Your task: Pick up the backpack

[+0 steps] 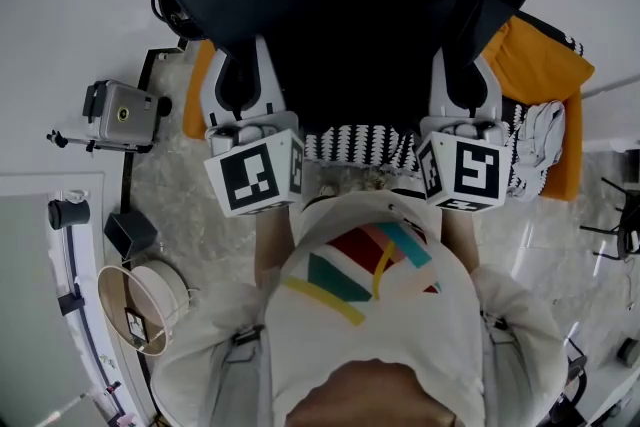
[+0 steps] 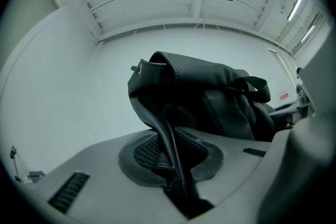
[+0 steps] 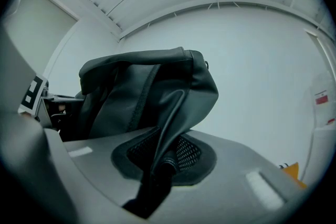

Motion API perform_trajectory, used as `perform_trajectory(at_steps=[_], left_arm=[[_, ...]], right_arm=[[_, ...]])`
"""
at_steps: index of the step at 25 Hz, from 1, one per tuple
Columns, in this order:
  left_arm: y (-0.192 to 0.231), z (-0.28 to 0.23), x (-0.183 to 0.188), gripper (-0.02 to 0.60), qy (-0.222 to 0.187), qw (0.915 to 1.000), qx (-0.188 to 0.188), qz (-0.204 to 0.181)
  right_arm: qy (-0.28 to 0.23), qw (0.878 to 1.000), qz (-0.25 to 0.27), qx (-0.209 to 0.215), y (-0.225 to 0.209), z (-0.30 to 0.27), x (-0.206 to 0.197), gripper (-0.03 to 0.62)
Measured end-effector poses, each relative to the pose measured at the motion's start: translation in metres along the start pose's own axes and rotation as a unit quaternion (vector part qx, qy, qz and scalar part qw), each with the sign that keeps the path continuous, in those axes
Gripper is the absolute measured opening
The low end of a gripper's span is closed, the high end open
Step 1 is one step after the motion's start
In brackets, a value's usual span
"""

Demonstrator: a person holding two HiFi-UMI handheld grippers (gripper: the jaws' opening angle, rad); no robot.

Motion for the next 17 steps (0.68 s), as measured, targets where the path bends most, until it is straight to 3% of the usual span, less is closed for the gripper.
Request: perform_trajectory(at_steps=[17], left_arm=[[-0.0035,-0.0074,-0.0025,0.069,0.002,1.0000,-0.001,-0.004]], right_arm=[[-0.002,1.000,0.000,-0.003,-0.0051,-0.0047,-0.0004,0.063]])
Point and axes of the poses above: the fingertips, and each gripper's own axes: z backward along the fingers, y to its left, x out of its top, the point moved 7 cm from there along z, backward along the fingers, and after that the axes turned 7 degrees about z, right-handed, at the moved point
